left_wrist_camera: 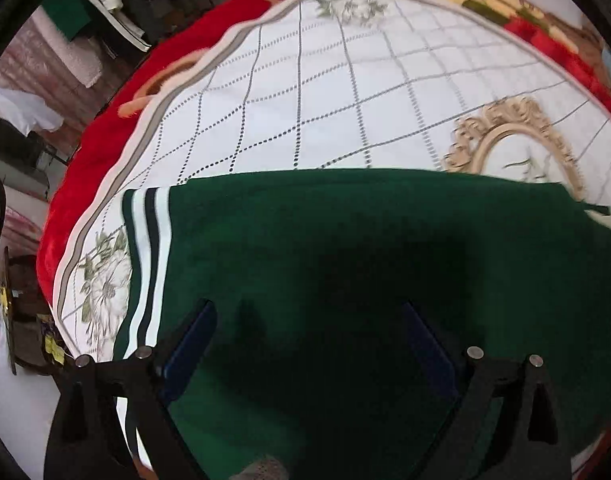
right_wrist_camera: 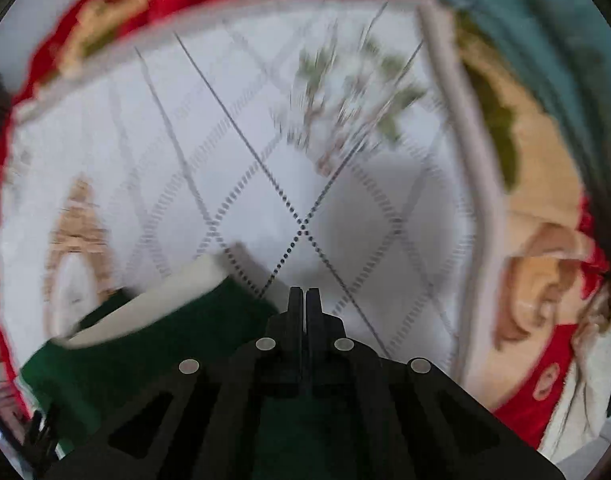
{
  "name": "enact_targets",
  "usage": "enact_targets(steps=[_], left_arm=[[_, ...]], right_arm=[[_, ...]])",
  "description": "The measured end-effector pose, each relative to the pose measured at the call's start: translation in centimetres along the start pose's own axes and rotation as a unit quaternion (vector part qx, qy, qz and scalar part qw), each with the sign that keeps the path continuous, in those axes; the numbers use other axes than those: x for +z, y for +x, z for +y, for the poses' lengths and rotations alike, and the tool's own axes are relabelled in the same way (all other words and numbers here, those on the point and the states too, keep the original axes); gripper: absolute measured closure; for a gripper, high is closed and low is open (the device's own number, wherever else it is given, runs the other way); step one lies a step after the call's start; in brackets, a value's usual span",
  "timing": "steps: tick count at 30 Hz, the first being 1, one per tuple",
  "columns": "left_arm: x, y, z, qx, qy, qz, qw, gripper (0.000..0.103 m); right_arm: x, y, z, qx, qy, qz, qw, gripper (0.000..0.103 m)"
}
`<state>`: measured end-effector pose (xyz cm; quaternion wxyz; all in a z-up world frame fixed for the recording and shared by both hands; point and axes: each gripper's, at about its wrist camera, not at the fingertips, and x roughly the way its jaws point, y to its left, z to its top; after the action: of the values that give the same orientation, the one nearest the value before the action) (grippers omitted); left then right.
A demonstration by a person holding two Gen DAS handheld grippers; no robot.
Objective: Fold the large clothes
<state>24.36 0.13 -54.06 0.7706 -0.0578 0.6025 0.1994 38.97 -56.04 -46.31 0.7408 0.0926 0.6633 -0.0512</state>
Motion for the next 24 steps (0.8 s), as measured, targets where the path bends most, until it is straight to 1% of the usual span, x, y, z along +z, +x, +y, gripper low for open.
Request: enact_targets(steps=[1, 2, 3, 4, 6, 7, 8, 9, 10, 12, 13, 14, 15, 16, 17, 18, 20, 21, 22, 23, 24], left_arm=[[-0.2, -0.4, -0.3, -0.002, 0.0, 0.002, 1.0, 0.009], [-0.6, -0.7, -0.7, -0.006, 0.0, 0.005, 1.0, 0.009], [-1.1, -0.8, -1.4, -0.013, 0.002, 0.01, 0.9999, 0.009], [-1.6, -0.7, -2.0, -0.013, 0.005, 0.014, 0.9998, 0.009], [-2.6, -0.1, -3.3, -0.007, 0.009, 0.026, 0.9996, 0.009], [-3.0, 0.1, -3.7, -0.006, 0.008, 0.024, 0.9997, 0.009], [-3.5, 0.3, -4.2, 0.002, 0.01, 0.018, 0.9998, 0.009], [-4.1, 0.7, -4.7, 0.013, 0.017, 0.017, 0.9996, 0.009], [-4.4, 1.2, -5.0, 0.019, 0.02, 0.018, 0.9994, 0.009], [-5.1, 2.6, -4.9, 0.022, 0.013, 0.024, 0.9994, 0.007], [-5.4, 2.7, -4.4, 0.02, 0.003, 0.027, 0.9994, 0.007], [-5.4, 2.4, -3.6, 0.016, -0.017, 0.031, 0.9993, 0.007], [-5.6, 1.8, -2.8, 0.011, -0.034, 0.028, 0.999, 0.007], [-5.8, 0.7, -1.5, 0.0, -0.065, 0.022, 0.9977, 0.007], [-6.2, -0.4, -0.2, -0.008, -0.091, 0.02, 0.9956, 0.007], [-7.1, -1.9, 2.2, -0.024, -0.139, 0.02, 0.9899, 0.007], [-8.7, -3.4, 5.6, -0.035, -0.203, 0.023, 0.9783, 0.007], [-9.7, -3.7, 7.5, -0.03, -0.237, 0.031, 0.9706, 0.008], [-10.7, -3.8, 9.6, -0.023, -0.271, 0.039, 0.9616, 0.008], [-11.6, -3.3, 11.7, -0.01, -0.297, 0.046, 0.9536, 0.008], [-12.2, -2.6, 13.1, 0.006, -0.312, 0.058, 0.9483, 0.008]], right_arm=[[-1.0, -1.6, -0.8, 0.02, 0.002, -0.009, 1.0, 0.101], [-2.3, -2.8, -1.7, 0.053, 0.005, -0.004, 0.999, 0.101], [-3.2, -3.1, -2.3, 0.076, 0.008, 0.008, 0.997, 0.101], [-4.1, -2.9, -2.7, 0.096, 0.008, 0.026, 0.995, 0.101], [-6.1, -0.7, -3.7, 0.135, 0.011, 0.075, 0.988, 0.101], [-7.2, 1.2, -4.4, 0.113, 0.015, 0.094, 0.989, 0.101], [-7.7, 2.7, -4.9, 0.081, 0.015, 0.102, 0.991, 0.101], [-8.5, 4.7, -5.8, 0.029, 0.014, 0.109, 0.994, 0.103], [-9.0, 6.3, -6.9, 0.019, 0.024, 0.111, 0.993, 0.103], [-9.4, 7.9, -8.0, 0.045, 0.057, 0.108, 0.991, 0.103], [-9.2, 7.8, -7.6, 0.036, 0.053, 0.108, 0.992, 0.103], [-9.0, 7.4, -6.9, 0.026, 0.042, 0.111, 0.993, 0.103], [-8.8, 7.0, -6.4, 0.027, 0.036, 0.112, 0.993, 0.103], [-8.7, 6.4, -6.0, 0.043, 0.035, 0.114, 0.992, 0.096], [-8.7, 5.9, -5.7, 0.056, 0.036, 0.117, 0.991, 0.096], [-8.8, 5.2, -5.3, 0.074, 0.036, 0.122, 0.989, 0.095], [-9.2, 3.6, -4.1, 0.103, 0.024, 0.121, 0.987, 0.095], [-9.4, 2.9, -3.4, 0.111, 0.016, 0.119, 0.987, 0.09], [-9.7, 2.4, -2.6, 0.117, 0.007, 0.119, 0.986, 0.082], [-10.3, 1.9, -1.7, 0.126, -0.001, 0.121, 0.985, 0.077], [-10.8, 1.6, -0.5, 0.138, -0.01, 0.123, 0.983, 0.068]])
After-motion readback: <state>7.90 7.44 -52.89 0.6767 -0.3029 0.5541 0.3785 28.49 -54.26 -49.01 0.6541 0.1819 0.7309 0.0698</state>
